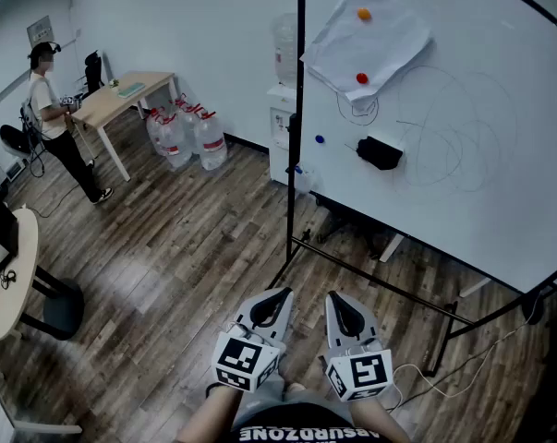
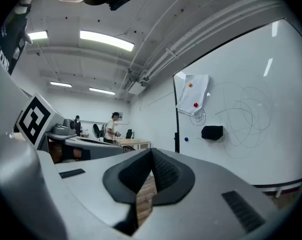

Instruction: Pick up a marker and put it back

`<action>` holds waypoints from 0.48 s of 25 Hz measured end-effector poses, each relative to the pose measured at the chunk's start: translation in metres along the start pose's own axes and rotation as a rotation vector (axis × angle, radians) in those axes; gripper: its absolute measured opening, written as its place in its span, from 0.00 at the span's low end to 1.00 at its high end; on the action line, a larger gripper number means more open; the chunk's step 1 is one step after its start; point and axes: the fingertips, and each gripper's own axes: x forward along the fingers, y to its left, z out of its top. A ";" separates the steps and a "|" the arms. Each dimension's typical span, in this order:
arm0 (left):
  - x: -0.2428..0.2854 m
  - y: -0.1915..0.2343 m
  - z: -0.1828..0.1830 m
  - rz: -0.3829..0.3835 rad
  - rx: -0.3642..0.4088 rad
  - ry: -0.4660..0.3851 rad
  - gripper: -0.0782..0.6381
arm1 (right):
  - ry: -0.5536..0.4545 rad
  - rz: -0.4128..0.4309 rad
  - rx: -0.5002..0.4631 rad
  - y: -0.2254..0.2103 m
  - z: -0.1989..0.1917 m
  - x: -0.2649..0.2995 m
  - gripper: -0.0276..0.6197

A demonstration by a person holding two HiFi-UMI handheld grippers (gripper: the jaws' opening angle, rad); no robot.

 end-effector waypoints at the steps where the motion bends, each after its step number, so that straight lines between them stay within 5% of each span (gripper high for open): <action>1: -0.001 -0.001 -0.001 0.001 0.000 0.002 0.12 | 0.003 0.000 0.004 0.001 -0.002 -0.001 0.04; 12: 0.004 -0.007 -0.014 0.013 -0.010 0.011 0.12 | -0.017 0.057 -0.027 0.003 -0.008 -0.005 0.04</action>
